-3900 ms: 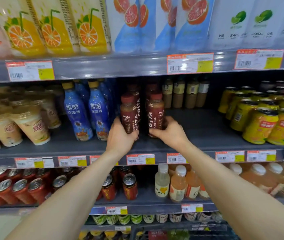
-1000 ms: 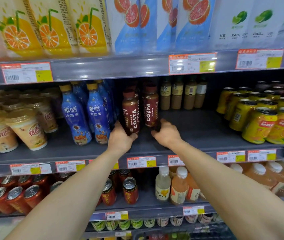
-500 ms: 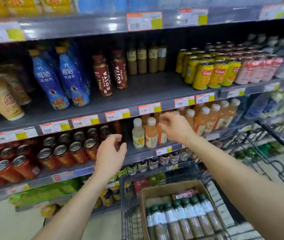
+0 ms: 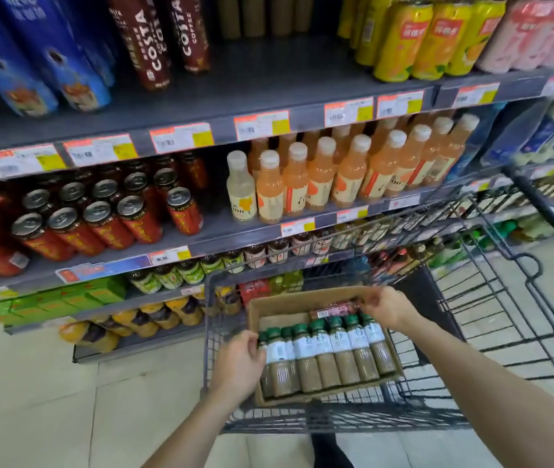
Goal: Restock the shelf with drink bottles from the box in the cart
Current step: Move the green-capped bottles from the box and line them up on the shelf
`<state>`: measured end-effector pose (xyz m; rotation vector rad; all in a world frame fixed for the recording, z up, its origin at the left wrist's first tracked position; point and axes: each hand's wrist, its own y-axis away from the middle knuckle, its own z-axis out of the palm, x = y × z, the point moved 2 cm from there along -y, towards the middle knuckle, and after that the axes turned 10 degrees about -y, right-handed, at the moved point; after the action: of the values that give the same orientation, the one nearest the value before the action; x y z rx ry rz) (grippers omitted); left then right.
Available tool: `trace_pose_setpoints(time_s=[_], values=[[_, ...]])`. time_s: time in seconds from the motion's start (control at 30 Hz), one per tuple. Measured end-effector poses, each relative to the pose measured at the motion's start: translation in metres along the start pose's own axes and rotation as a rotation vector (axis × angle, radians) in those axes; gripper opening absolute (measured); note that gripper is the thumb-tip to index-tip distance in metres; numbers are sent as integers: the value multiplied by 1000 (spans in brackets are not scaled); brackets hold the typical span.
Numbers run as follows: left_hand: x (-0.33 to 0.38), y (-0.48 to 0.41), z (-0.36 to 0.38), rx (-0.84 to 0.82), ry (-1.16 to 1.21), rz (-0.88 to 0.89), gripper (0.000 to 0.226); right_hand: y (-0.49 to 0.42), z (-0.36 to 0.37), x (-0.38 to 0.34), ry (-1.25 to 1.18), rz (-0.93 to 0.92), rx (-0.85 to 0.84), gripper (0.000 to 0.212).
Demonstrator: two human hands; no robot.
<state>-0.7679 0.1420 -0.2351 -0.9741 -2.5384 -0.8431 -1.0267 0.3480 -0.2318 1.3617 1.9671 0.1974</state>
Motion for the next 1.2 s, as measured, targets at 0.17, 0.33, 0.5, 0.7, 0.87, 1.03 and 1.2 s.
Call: trace_pose_setpoints(time_s=[0.17, 0.33, 0.5, 0.7, 0.87, 1.03, 1.2], values=[[7, -20, 63, -129, -16, -96, 31, -46, 29, 63, 61, 135, -126, 24], [16, -48, 116, -184, -71, -154, 31, -105, 45, 100, 28, 219, -153, 20], [22, -90, 153, -225, -111, -152, 47, -161, 76, 119, -273, 338, -111, 20], [25, -143, 177, -259, -125, -57, 67, -207, 107, 126, 6, 212, -183, 15], [21, -167, 194, -334, -231, -89, 86, -216, 119, 115, 603, 26, -148, 19], [28, -179, 207, -424, -328, -44, 94, -226, 134, 112, 795, 68, -169, 24], [27, -164, 203, -368, -354, 3, 90, -232, 131, 108, 810, 80, -178, 17]])
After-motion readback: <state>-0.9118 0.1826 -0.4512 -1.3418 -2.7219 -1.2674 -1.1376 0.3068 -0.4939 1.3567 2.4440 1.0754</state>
